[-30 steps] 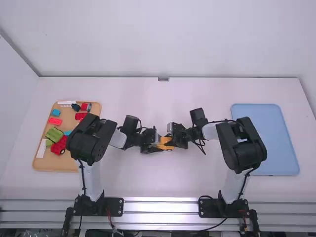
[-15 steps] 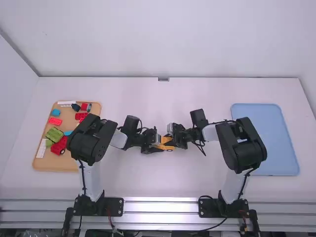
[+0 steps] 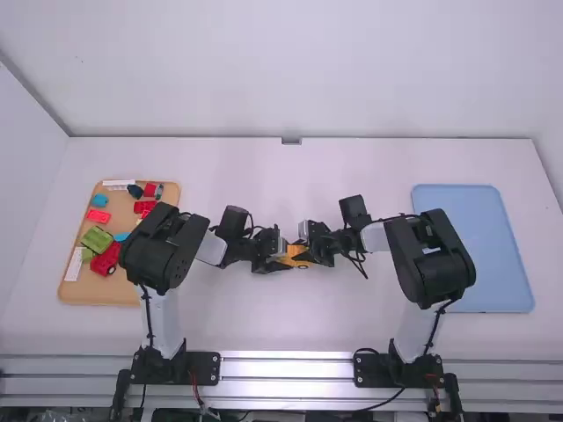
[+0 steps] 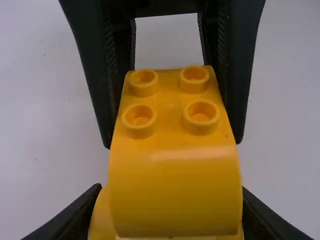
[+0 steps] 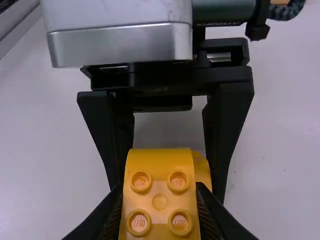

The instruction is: Assemble lego blocks to make yellow taxi

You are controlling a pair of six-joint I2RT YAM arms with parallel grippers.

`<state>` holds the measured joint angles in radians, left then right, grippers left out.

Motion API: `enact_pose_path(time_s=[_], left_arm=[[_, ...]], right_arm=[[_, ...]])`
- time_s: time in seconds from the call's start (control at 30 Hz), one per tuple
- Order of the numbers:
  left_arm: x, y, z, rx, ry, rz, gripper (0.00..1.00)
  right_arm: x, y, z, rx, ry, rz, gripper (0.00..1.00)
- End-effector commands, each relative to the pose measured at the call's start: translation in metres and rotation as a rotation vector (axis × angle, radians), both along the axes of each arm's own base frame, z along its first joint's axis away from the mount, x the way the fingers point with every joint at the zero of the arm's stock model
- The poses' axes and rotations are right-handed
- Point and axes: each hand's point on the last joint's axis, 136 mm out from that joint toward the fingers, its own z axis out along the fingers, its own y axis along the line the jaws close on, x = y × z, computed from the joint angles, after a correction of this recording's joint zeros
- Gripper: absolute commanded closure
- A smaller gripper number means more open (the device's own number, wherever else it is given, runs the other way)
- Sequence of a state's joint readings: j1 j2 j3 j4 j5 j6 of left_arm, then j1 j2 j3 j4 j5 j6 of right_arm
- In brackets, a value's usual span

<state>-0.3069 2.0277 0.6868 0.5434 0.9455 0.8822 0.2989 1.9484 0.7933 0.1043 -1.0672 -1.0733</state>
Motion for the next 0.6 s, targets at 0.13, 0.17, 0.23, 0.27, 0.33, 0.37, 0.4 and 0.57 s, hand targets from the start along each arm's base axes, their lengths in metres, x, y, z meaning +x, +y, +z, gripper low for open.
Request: enact_pose_path(time_s=[0.13,0.17,0.23,0.27,0.33,0.37,0.4,0.57], left_arm=[[-0.005,-0.002,-0.006,0.0,0.013,-0.008,0.66],[-0.004,-0.002,-0.005,0.0,0.013,-0.008,0.66],[-0.005,-0.002,-0.005,0.0,0.013,-0.008,0.66],[-0.005,-0.002,-0.005,0.0,0.012,-0.008,0.67],[-0.005,-0.002,-0.006,0.001,0.014,-0.008,0.67],[-0.005,-0.002,-0.006,0.0,0.014,-0.008,0.67],[-0.005,-0.002,-0.006,0.0,0.014,-0.008,0.67],[-0.005,-0.002,-0.006,0.001,0.015,-0.008,0.68]], right_arm=[[-0.009,0.0,-0.02,-0.105,0.022,-0.005,0.98],[-0.01,0.001,-0.023,-0.12,0.017,-0.003,0.99],[-0.011,0.003,-0.027,-0.152,0.006,0.0,1.0],[-0.012,0.003,-0.03,-0.17,-0.001,0.001,1.0],[-0.013,0.003,-0.034,-0.197,-0.004,0.0,1.0],[-0.011,0.002,-0.037,-0.217,-0.001,-0.013,1.0],[-0.01,0.001,-0.037,-0.224,0.002,-0.02,1.0],[-0.003,-0.002,-0.03,-0.177,0.018,-0.044,1.0]])
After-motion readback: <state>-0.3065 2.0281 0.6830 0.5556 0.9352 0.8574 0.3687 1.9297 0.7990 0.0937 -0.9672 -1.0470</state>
